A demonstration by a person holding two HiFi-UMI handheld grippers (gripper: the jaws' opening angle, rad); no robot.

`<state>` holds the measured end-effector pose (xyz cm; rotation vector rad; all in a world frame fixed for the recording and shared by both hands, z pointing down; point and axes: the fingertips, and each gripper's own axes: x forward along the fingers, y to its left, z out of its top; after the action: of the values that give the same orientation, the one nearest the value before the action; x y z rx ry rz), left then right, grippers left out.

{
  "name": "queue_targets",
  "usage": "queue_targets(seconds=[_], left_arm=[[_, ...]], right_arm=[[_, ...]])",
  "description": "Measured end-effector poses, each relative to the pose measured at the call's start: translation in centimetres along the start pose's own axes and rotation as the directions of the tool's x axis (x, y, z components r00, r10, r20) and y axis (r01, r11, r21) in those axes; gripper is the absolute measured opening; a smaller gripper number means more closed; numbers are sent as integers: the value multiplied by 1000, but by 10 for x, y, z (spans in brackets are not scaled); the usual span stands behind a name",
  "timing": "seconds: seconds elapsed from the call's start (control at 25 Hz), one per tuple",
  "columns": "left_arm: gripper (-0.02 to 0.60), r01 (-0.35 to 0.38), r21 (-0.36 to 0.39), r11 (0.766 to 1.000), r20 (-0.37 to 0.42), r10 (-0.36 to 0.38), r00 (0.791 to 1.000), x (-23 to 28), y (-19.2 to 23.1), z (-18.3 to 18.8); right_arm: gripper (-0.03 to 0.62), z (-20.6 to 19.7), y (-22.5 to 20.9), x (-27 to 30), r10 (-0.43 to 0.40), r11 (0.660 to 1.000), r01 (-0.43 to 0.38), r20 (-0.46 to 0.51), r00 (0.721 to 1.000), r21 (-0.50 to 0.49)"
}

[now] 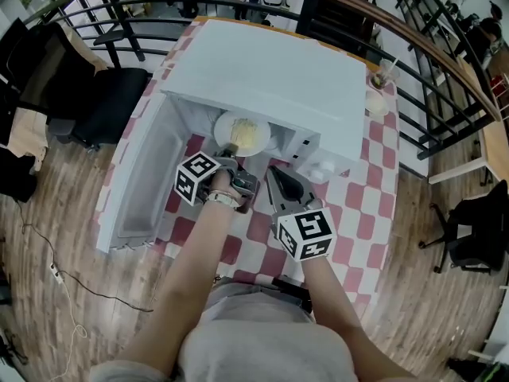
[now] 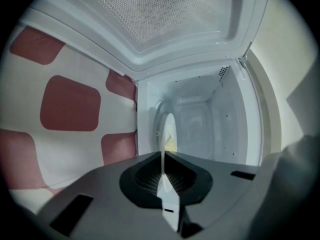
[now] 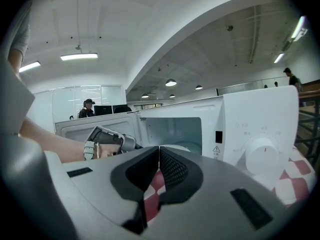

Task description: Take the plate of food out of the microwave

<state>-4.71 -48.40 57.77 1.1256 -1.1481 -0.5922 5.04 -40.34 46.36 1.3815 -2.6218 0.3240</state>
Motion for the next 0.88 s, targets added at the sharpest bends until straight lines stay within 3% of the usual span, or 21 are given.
queue_targets(seconds=[0.88], left_arm=[[11, 66, 42, 997, -105, -61, 993, -71, -12, -15]], right_arm=[[26, 13, 42, -32, -124, 992, 124, 31, 992, -10]])
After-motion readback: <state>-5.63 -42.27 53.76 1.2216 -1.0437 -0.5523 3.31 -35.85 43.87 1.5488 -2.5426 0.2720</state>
